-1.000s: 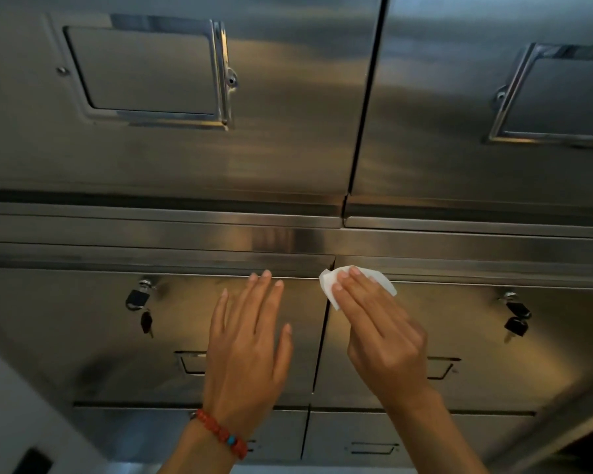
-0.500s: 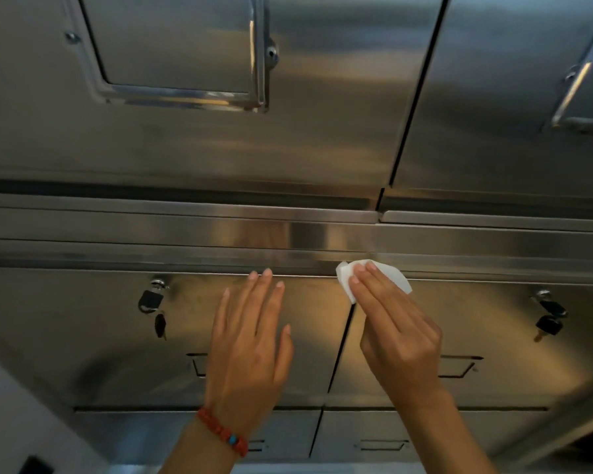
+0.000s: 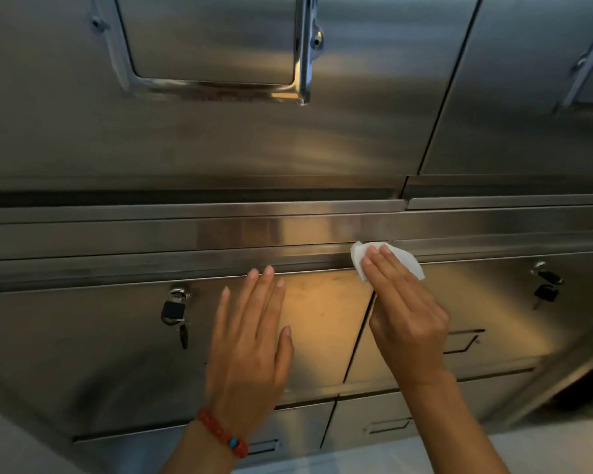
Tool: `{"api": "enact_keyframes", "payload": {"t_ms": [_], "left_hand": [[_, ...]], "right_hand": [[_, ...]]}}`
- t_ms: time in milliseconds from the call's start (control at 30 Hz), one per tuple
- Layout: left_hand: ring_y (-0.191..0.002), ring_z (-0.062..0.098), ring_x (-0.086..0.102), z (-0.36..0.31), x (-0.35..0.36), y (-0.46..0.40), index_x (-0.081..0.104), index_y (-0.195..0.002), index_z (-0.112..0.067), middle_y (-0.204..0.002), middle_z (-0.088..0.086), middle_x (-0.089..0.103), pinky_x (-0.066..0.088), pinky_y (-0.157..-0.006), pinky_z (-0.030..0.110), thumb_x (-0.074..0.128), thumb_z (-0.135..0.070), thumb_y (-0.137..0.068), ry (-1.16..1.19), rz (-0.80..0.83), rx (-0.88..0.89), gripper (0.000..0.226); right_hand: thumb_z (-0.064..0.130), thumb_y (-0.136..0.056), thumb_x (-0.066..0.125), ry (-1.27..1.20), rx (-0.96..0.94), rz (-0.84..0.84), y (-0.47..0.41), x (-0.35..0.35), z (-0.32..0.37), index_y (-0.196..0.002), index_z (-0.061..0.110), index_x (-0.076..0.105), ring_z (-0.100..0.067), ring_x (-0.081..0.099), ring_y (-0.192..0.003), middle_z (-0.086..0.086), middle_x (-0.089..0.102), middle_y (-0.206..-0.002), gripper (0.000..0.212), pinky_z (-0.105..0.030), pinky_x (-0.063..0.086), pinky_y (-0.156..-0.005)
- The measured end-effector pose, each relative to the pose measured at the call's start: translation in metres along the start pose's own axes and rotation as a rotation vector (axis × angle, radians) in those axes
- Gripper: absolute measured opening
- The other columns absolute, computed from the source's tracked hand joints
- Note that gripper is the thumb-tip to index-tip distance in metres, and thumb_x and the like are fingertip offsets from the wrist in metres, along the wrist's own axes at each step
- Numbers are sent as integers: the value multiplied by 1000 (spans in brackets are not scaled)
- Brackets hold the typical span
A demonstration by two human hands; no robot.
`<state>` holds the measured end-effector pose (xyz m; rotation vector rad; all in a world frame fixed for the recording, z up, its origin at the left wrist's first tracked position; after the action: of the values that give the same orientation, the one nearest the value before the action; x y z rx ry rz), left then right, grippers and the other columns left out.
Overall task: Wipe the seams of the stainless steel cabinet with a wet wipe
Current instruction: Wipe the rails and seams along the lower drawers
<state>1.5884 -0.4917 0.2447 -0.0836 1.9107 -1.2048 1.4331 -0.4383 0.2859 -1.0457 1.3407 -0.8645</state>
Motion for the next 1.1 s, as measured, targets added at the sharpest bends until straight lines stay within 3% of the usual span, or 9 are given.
{"api": "enact_keyframes", "payload": {"t_ms": [100,433,833,1100], "left_hand": [[-129,32,41,7,2,3,49,-129,0,-135,19,49,35,-100,60,41,-18,-86,-56,-23,21,47],[-126,36,45,33,1,5,55,-124,4,-134,19,49,35,-102,57,41,-18,-87,-159,-8,0,46],[-130,33,40,39,8,10,48,-131,4,-140,19,44,32,-103,55,41,-17,-88,-210,-13,6,48],[-129,34,41,37,8,10,48,-130,5,-139,19,44,29,-106,51,40,-14,-89,-209,-19,16,46]], "right_hand": [[-20,-66,74,-12,-3,-14,-1,8,4,-100,-4,69,-30,64,-102,-18,67,-107,39,-44,54,-85],[-18,-65,77,-30,-4,-62,2,30,12,-102,-1,68,-30,61,-106,-16,64,-110,41,-44,49,-90],[-15,-72,72,-71,-97,-47,5,39,20,-100,-2,71,-26,64,-104,-15,67,-109,31,-37,57,-81],[-17,-69,74,-26,-15,-82,7,39,23,-98,-2,71,-27,65,-102,-15,67,-107,32,-38,54,-87]]}}
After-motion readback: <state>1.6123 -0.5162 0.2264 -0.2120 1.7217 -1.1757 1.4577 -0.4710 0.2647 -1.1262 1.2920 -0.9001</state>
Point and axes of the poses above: each hand's wrist, its own y-axis away from the middle knuckle, its own x-axis out of the palm, z = x × y, the point moved 5 cm from there along -y, towards the middle knuckle
